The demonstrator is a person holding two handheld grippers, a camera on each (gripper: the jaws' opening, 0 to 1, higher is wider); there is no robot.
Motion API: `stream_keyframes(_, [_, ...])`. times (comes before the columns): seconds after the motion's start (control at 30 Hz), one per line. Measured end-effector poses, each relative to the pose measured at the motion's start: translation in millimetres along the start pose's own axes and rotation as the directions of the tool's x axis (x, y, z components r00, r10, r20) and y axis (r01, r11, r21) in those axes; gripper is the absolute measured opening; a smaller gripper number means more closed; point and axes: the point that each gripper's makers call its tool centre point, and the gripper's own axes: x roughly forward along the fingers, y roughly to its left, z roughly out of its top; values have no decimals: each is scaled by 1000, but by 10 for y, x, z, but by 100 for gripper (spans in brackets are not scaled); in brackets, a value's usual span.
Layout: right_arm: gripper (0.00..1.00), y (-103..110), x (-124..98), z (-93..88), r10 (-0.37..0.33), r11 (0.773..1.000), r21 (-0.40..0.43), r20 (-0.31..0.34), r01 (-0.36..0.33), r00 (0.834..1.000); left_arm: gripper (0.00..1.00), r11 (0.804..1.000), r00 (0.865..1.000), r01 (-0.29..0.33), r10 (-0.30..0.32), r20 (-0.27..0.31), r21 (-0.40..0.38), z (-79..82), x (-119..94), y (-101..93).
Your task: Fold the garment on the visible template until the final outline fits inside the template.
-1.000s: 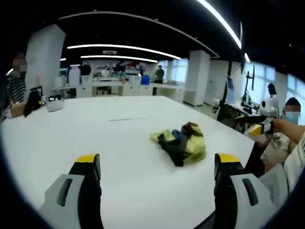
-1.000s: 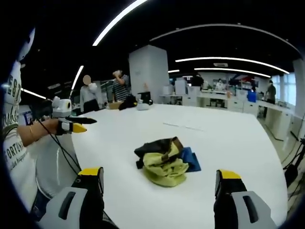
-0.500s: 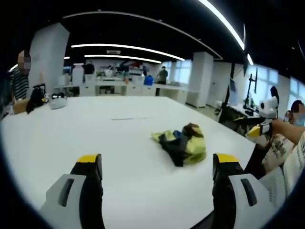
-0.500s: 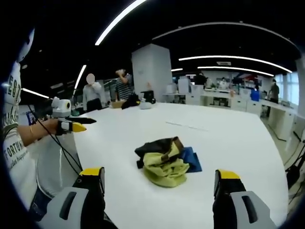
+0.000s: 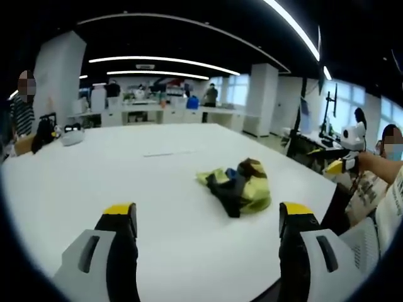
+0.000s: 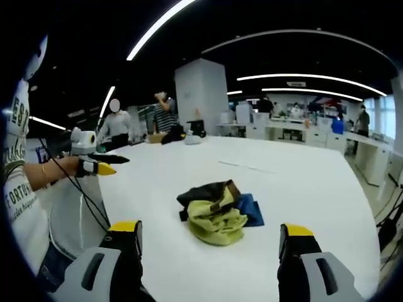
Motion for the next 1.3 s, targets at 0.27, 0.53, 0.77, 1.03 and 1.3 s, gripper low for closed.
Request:
stream_keyframes(0.27, [85,11,138,-28,35,999,-24,-10,-35,999,86,999,999,38,-38,-16,19,-30,193,-39])
stream_keyframes(0.53, [78,46,352,-59,88,994,-55,-33,-90,996,83,995,996,91,-91,-21,34,-39,406,-154])
stream_keyframes(0.77, [69,66,598,-111,149,986,-68,-78,-155,986,70,991,991,121,-117,-59,56,-204,632,-115])
stream_keyframes(1.03, [60,59,835,-78,191,974,-106,-109,-203,976,65,981,986,165,-160,-49,99,-236,820,-94])
stream_keyframes(1.3, [56,-35,1053,-27,201,971,-106,-108,-212,974,58,967,969,239,-233,-77,92,-313,1012,-243])
